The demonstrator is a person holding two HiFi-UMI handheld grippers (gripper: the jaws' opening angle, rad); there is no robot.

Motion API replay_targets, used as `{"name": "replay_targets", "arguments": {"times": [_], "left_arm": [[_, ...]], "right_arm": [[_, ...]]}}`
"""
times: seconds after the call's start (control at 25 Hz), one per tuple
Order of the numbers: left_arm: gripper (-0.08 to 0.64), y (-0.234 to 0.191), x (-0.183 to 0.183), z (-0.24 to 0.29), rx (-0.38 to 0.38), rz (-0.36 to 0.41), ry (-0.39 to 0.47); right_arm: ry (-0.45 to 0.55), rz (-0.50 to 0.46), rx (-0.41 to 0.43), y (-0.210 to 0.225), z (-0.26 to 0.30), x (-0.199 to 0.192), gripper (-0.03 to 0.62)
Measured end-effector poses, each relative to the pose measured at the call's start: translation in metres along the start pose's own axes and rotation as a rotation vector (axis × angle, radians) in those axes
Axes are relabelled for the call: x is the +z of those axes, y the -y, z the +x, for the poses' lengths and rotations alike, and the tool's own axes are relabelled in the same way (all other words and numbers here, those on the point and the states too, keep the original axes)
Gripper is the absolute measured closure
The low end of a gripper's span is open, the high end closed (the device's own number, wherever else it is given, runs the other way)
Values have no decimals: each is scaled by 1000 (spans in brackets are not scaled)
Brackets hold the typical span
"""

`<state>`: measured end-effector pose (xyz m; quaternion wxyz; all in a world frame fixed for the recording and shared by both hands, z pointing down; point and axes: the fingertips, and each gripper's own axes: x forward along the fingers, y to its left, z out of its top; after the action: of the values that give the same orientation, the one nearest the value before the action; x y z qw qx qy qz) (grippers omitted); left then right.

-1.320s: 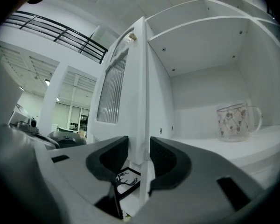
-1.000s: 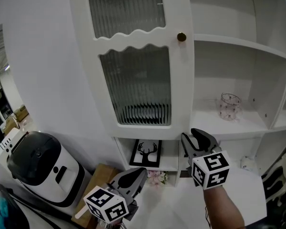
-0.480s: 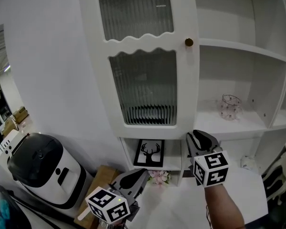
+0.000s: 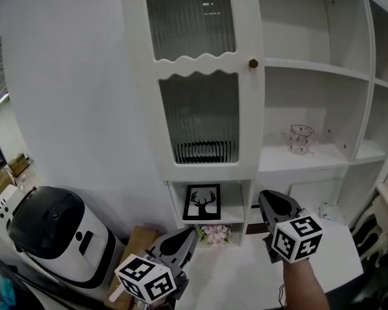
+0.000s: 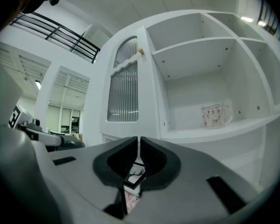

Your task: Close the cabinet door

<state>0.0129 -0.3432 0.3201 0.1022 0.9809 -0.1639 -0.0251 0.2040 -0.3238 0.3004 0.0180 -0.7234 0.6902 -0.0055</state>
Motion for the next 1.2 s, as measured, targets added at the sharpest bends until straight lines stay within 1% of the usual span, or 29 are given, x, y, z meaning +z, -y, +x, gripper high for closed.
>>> {"name": "replay_targets", "arguments": {"times": [0.12,0.28,0.44,0.64,0.76,0.88,1.2], "left_arm": [[554,7,0,-14,-17,10,-1],[554,14,-4,-36,-27,24,-1],[554,20,-6,-59,-42,19,8],[554,24,-19,-79,-46,15,-1],[554,29,-24,-88,-42,9,-5],[554,38,-26,-94,-26,10,-3],[554,81,-27,-99,25,9,10]], "right_arm": [[8,13,13,-20,-23,2,577],[9,4,27,-51,-53,0,577],[-3,-7,25,-75,-77,-8,578],[-27,-8,20,-97,-97,-22,581],[-35,-16,23,-106,-108,-27,583],[-42,-23,44,-111,-117,-31,583],[-58,-39,110,-106,-155,-32,584]]}}
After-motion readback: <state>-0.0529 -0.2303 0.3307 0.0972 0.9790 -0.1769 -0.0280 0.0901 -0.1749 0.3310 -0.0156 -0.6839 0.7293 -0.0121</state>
